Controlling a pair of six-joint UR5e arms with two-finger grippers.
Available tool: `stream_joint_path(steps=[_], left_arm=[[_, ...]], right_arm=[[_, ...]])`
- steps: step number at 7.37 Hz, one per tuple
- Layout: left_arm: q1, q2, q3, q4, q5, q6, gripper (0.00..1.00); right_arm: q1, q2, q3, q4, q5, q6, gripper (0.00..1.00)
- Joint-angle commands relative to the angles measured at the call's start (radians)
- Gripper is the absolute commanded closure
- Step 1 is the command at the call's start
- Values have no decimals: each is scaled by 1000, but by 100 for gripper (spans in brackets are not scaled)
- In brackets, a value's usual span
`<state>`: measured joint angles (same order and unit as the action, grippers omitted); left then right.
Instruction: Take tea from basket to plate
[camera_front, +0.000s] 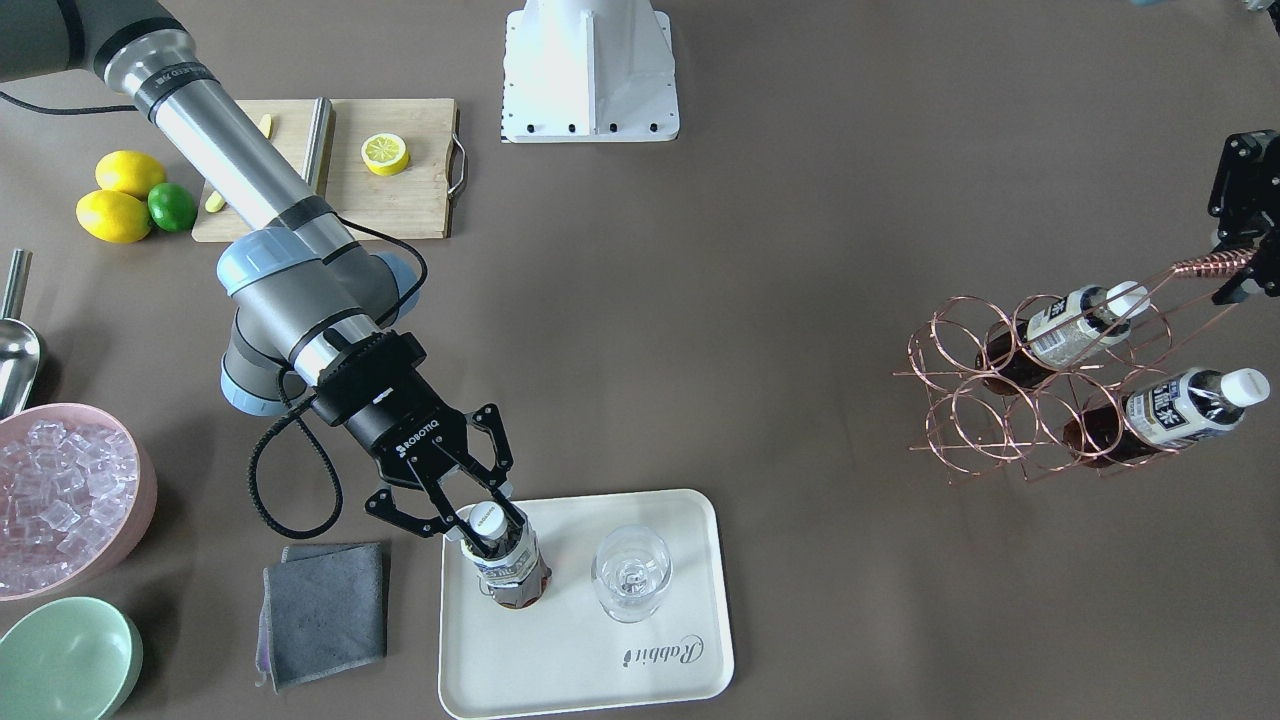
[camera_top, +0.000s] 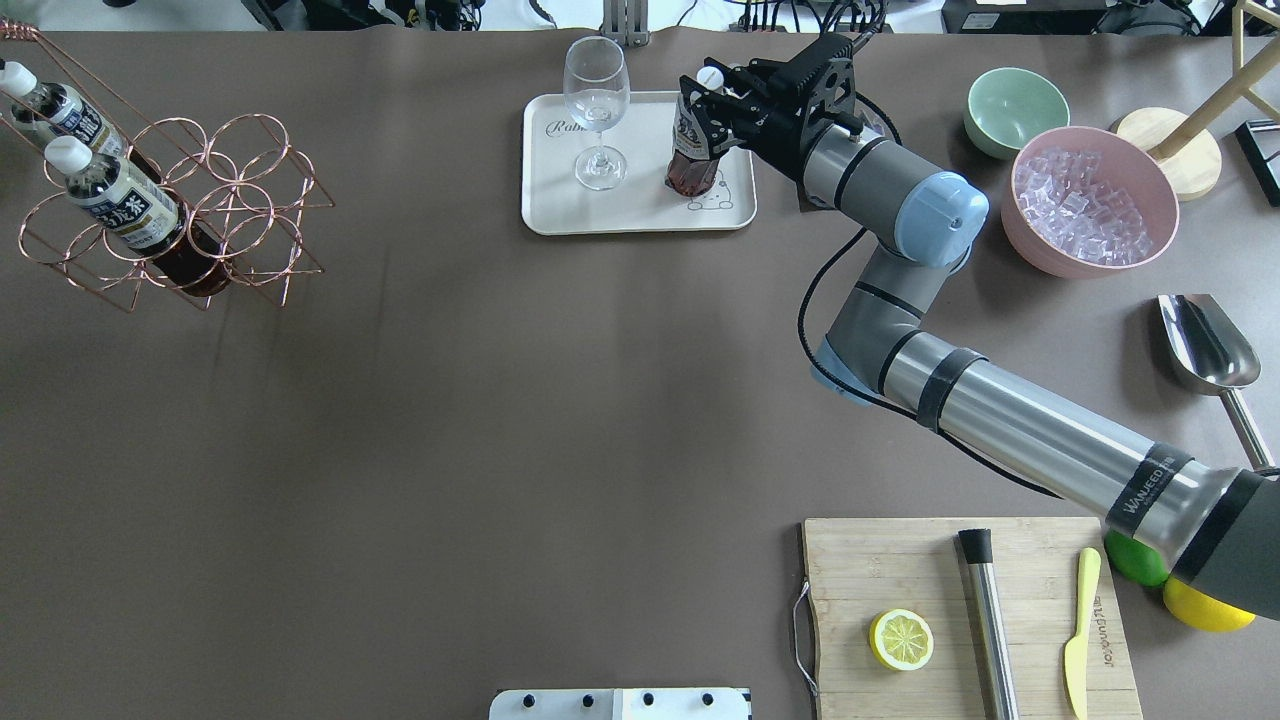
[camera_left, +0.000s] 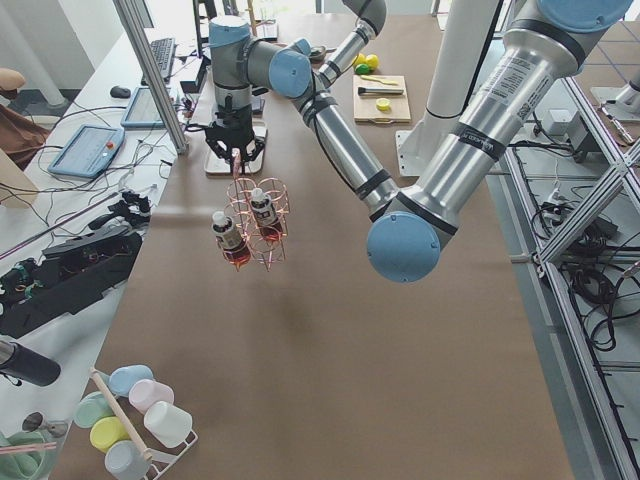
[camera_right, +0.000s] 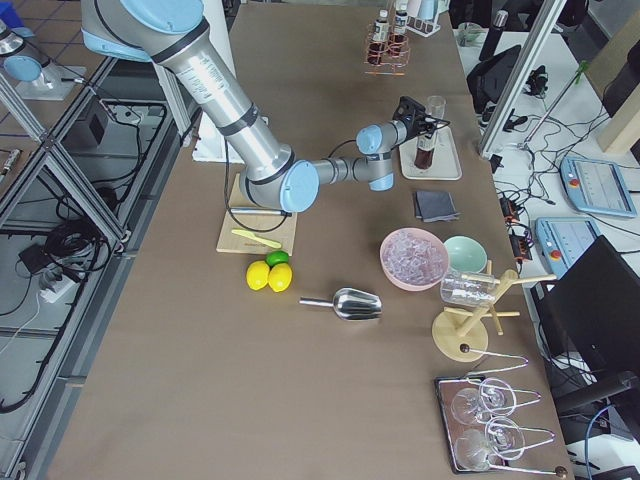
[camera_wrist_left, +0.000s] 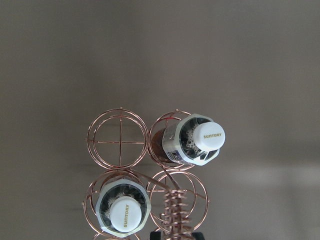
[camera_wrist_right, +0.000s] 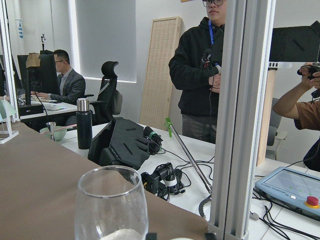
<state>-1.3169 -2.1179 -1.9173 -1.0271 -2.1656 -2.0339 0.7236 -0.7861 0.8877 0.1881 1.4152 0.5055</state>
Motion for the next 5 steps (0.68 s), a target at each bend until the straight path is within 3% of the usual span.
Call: stream_joint_path(steps=[1, 2, 3, 4, 5], left_arm=[[-45, -1, 154, -158, 6, 29, 100], [-45, -5, 208, -203, 6, 30, 100], [-47, -5, 266, -265, 6, 30, 100], [-50, -4, 332, -346, 6, 43, 100], [-54, -7, 377, -364, 6, 62, 100]], right_arm=[[-4, -4, -1, 7, -2, 2, 100], [0, -7, 0, 4, 1, -1, 74], [4, -5, 2, -7, 2, 10, 28], [7, -8, 7, -19, 1, 95, 0], [14, -10, 7, -27, 1, 132, 0]])
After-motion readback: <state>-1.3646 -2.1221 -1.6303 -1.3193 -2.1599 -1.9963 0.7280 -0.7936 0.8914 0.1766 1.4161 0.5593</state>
